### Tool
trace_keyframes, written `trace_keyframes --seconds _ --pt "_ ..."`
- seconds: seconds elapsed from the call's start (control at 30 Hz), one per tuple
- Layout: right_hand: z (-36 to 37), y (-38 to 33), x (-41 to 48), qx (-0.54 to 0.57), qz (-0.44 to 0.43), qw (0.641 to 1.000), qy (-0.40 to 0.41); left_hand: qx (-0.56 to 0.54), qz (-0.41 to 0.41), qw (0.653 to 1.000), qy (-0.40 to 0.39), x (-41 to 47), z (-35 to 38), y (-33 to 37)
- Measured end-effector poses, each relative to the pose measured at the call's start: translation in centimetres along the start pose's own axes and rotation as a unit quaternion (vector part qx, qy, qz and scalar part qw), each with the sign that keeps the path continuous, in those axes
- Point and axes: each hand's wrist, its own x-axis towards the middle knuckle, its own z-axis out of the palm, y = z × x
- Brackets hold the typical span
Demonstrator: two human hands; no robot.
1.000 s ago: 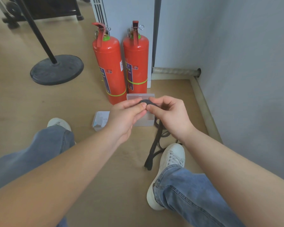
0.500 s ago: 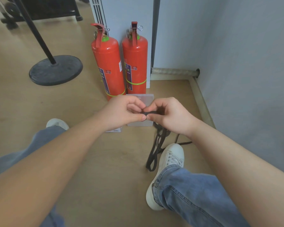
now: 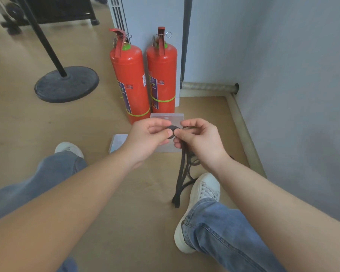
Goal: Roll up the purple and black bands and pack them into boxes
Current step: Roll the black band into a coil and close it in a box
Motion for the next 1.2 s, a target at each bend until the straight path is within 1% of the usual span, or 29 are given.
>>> trace_keyframes --seconds 0.07,0.13,0.2,0.27,0.33,0.43,0.5,0.57,0.6,0.7,0.77,0.87,0.93,1.0,1.1,1.17,1.2 --pt "0.8 0.4 -0.3 0.002 -0.008 1.0 0.012 -0.071 -0.023 0.997 0.03 0.0 0.4 -0.3" --pt "1.4 0.7 -0.6 0.015 -0.014 1.0 0.011 -0.121 -0.038 0.991 0.044 0.0 0.6 -0.4" --pt "1.6 0.7 -0.7 0.022 -0.016 0.999 0.025 -0.146 -0.049 0.987 0.044 0.0 0.8 -0.6" --pt "1.3 0.6 -0.7 -0.011 -0.022 0.999 0.034 -0.147 -0.062 0.987 0.034 -0.1 0.7 -0.9" --pt "0.6 0.4 -0.4 -0.087 -0.04 0.995 0.022 -0.107 -0.068 0.992 0.014 0.0 0.4 -1.0" --pt "-0.5 -0.5 0.0 -0.2 -0.08 0.976 -0.026 0.024 -0.043 0.999 -0.024 0.3 -0.5 -0.4" --pt "-1.0 -1.2 0.2 -0.262 -0.106 0.957 -0.067 0.109 -0.011 0.993 -0.05 0.3 -0.9 0.1" --pt "-1.3 -1.8 0.2 -0.3 -0.123 0.941 -0.096 0.16 0.019 0.985 -0.066 0.3 -1.0 0.5" --pt "-1.4 -2.0 0.2 -0.304 -0.126 0.939 -0.104 0.169 0.03 0.983 -0.072 0.4 -1.0 0.6" --pt "-1.6 -1.8 0.2 -0.292 -0.122 0.942 -0.109 0.18 0.057 0.979 -0.072 0.4 -1.1 0.5" --pt "-1.2 -1.4 0.3 -0.25 -0.118 0.957 -0.088 0.16 0.064 0.984 -0.053 0.4 -0.9 0.4" --pt "-0.3 -0.7 -0.1 -0.09 -0.073 0.993 -0.031 0.057 0.051 0.997 -0.012 0.2 -0.6 0.3" --pt "0.2 -0.4 -0.4 0.013 -0.029 0.999 -0.018 0.003 0.039 0.999 0.006 0.2 -0.4 0.2" --pt "0.3 -0.1 -0.4 0.057 -0.012 0.998 -0.018 -0.049 0.019 0.998 0.022 -0.1 -0.1 0.0" --pt "0.2 0.0 -0.4 0.019 -0.025 0.999 -0.014 -0.116 -0.012 0.993 0.034 -0.4 0.4 -0.4" --pt "0.0 -0.1 -0.4 -0.037 -0.032 0.999 -0.013 -0.114 -0.03 0.993 0.017 -0.3 0.2 -0.5" --pt "-0.1 -0.3 -0.4 -0.07 -0.037 0.997 -0.016 -0.094 -0.036 0.995 0.001 -0.2 0.0 -0.5"
